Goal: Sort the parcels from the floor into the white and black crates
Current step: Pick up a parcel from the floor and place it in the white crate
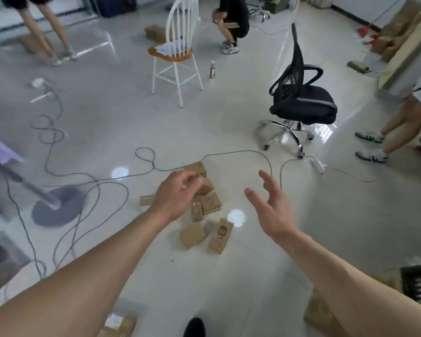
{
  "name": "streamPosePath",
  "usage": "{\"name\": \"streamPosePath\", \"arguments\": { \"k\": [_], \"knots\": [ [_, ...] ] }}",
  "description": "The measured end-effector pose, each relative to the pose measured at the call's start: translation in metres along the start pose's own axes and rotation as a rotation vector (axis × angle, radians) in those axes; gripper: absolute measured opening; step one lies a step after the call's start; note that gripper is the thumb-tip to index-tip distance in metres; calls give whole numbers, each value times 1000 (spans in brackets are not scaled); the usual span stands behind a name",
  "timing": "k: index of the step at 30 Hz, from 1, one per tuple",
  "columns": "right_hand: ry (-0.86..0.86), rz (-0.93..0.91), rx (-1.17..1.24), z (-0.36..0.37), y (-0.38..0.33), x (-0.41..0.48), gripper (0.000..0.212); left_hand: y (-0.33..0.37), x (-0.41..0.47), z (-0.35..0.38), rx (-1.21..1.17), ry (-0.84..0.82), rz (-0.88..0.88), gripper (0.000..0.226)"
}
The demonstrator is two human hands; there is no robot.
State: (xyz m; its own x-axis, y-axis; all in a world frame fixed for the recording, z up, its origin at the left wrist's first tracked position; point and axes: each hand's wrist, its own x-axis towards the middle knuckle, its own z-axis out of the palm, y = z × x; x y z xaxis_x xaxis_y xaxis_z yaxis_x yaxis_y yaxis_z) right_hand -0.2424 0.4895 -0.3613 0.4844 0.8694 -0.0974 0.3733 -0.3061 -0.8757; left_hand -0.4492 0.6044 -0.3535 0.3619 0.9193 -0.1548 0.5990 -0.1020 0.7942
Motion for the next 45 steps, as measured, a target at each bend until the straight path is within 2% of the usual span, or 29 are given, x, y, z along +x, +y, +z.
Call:
{"name": "streamPosePath", "arguments": {
  "k": [3, 9, 12, 17, 23, 25, 26, 28, 37, 45],
  "knots": [
    [-63, -25, -15, 25, -7, 11, 70, -23, 0, -18, -35, 50, -57, 40],
    [-106, -12, -26, 32, 1, 47, 75, -40, 18, -12, -25, 53, -122, 41],
    [-134, 15, -42, 24, 20, 75, 68, -38, 39, 6, -30, 33, -159, 44],
    [-189, 71, -70, 4, 54, 142, 76, -29, 90, 44, -33, 32, -250, 44],
    [-307, 115, -162, -8, 98, 217, 67, -33, 142, 94, -64, 53, -374, 25],
    [-359, 138, -192, -5, 114, 236, 68, -46, 152, 113, -81, 55, -433, 36],
    [-383, 152, -199, -2, 122, 244, 71, -55, 157, 122, -91, 56, -467, 45],
    [-431, 185, -213, 10, 142, 260, 81, -79, 167, 140, -115, 36, -550, 47],
    [-579, 297, -334, 129, 291, 325, 70, -227, 232, 253, -212, -49, -753, 16],
    [-690, 323, -441, 238, 446, 362, 69, -375, 269, 374, -260, -101, -925, 29]
  ]
}}
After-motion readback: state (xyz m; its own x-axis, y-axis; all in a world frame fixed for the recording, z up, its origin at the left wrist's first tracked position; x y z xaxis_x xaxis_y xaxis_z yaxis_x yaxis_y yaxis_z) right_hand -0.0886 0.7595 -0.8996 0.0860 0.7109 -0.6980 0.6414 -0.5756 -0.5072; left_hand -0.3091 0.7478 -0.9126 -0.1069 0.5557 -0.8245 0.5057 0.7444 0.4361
